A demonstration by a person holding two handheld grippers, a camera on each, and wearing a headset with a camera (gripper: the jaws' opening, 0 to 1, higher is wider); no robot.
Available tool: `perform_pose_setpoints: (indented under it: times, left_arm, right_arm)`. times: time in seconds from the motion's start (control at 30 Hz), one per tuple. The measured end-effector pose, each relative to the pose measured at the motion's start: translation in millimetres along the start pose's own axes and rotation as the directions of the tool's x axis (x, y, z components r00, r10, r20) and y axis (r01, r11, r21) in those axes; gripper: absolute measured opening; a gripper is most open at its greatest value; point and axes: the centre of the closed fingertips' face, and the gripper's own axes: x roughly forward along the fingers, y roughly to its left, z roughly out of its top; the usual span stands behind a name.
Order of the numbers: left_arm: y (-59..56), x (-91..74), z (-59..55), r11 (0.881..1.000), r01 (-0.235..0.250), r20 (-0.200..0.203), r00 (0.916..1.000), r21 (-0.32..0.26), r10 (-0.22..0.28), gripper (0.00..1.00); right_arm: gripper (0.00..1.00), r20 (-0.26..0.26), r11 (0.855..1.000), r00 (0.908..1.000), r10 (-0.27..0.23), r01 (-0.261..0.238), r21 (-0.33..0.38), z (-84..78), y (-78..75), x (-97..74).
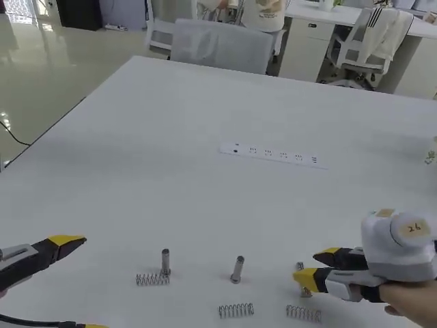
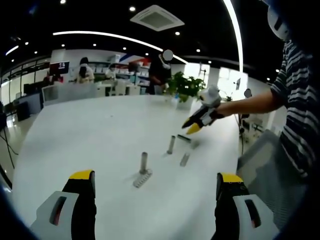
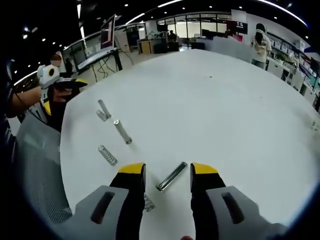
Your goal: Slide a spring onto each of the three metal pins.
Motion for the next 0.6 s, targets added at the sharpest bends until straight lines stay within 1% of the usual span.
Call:
perform_pose_setpoints:
  times: [0.07, 0.13, 0.17, 0.2, 0.23, 0.33, 0.37, 0.5, 0.57, 0.6]
  left_arm:
    - [0.4, -0.3, 0.4, 1.000, -0.001, 0.000, 1.0000, -0.001, 0.001, 0.98]
    - [0.3, -0.4, 0.5, 1.000, -0.001, -0.001, 1.0000, 0.001, 0.001, 0.98]
    - [-0.1, -0.4, 0.5, 1.000, 0.001, -0.002, 1.0000, 0.001, -0.001, 0.98]
    - [-0.3, -0.5, 0.3, 1.000, 0.001, -0.004, 1.0000, 0.001, -0.001, 0.98]
    - [-0.1, -0.5, 0.0, 1.000, 0.001, -0.005, 1.0000, 0.001, -0.001, 0.98]
    - [-0.1, -0.7, 0.0, 1.000, 0.002, -0.006, 1.0000, 0.001, -0.002, 0.98]
    - [-0.2, -0.7, 0.1, 1.000, 0.002, -0.006, 1.0000, 0.001, -0.002, 0.98]
    - [-0.3, -0.5, 0.6, 1.000, 0.003, -0.005, 1.0000, 0.000, -0.003, 0.98]
    - [-0.7, -0.5, 0.1, 1.000, 0.005, -0.008, 1.0000, 0.001, -0.005, 0.98]
    - [-1.1, -0.4, -0.2, 1.000, 0.006, -0.009, 0.9999, 0.002, -0.006, 0.98]
  right_arm:
    - [0.30, -0.018, 0.999, 0.9998, -0.010, 0.011, 0.034, -1.9, -4.0, 3.7]
    - [0.25, -0.026, 0.997, 0.9996, -0.010, 0.012, 0.074, -3.0, -5.9, 6.5]
    - [0.23, -0.040, 0.993, 0.9989, -0.024, 0.029, 0.114, -5.1, -8.5, 7.6]
    - [0.21, -0.050, 0.990, 0.9983, -0.032, 0.038, 0.137, -6.4, -10.5, 8.5]
    - [0.19, -0.031, 0.990, 0.9991, -0.029, 0.032, 0.134, -2.3, -12.3, 11.0]
    - [0.18, -0.056, 0.978, 0.9977, -0.038, 0.049, 0.203, -7.7, -14.0, 13.0]
    - [0.18, -0.063, 0.975, 0.9974, -0.036, 0.049, 0.216, -9.5, -14.6, 14.2]
    - [0.16, -0.088, 0.965, 0.9945, -0.057, 0.077, 0.252, -14.6, -19.4, 17.2]
    - [0.16, -0.088, 0.961, 0.9945, -0.056, 0.077, 0.265, -14.6, -19.0, 18.5]
    - [0.15, -0.091, 0.956, 0.9947, -0.048, 0.072, 0.285, -14.3, -17.1, 19.6]
